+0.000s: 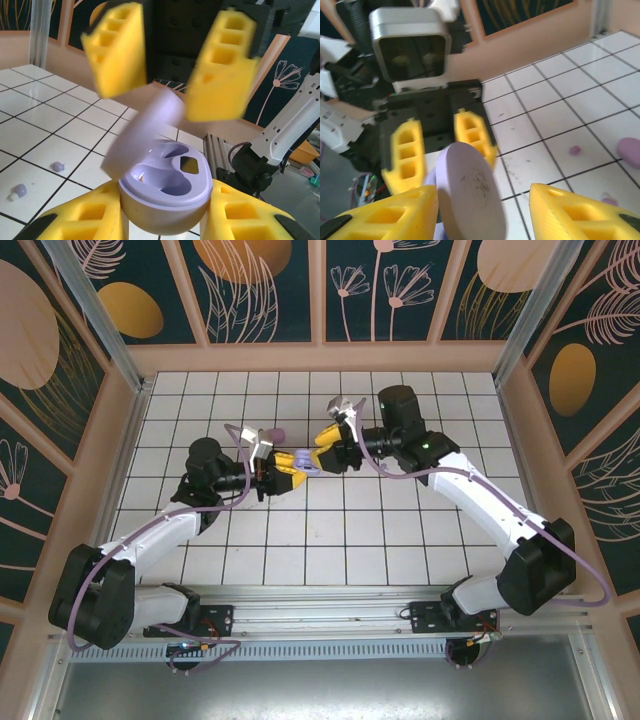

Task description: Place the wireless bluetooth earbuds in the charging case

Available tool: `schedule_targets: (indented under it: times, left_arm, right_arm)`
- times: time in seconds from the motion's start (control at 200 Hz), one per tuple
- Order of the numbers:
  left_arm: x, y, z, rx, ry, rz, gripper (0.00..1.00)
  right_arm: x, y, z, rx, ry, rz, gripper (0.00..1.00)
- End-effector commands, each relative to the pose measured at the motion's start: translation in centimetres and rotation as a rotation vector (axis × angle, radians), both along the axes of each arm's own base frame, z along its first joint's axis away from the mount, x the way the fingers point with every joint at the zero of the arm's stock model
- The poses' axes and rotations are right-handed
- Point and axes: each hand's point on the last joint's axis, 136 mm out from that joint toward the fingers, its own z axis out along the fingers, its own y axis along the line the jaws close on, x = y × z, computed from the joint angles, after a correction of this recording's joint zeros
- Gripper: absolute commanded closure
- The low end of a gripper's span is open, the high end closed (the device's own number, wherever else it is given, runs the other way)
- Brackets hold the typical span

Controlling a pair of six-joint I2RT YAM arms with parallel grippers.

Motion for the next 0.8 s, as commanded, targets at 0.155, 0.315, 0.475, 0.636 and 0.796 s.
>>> schedule_targets:
  times: [0.155, 0.315, 0.475, 0.636, 0.796]
  left_arm:
    - [-0.9, 0.0, 2.5, -0.032, -0.105, -0.033, 1.00]
    - [-0.2, 0.1, 2.1, -0.025, -0.100, 0.008, 1.00]
    - [0.7, 0.2, 1.6, -0.012, -0.104, 0.064, 1.00]
    - [1.8, 0.6, 1.2, 0.000, -0.112, 0.139, 1.00]
    - [2.8, 0.9, 0.6, 0.012, -0.121, 0.202, 1.00]
  right_arm:
    - [2.8, -0.6, 1.1, 0.002, -0.018, -0.134, 0.44]
    - [2.3, -0.9, 1.7, 0.023, -0.005, -0.147, 0.39]
    - [1.8, -1.8, 3.2, 0.072, 0.005, -0.204, 0.34]
    - [2.6, -4.0, 3.8, 0.100, 0.076, -0.313, 0.33]
    - [4.8, -7.1, 1.9, 0.114, 0.223, -0.513, 0.33]
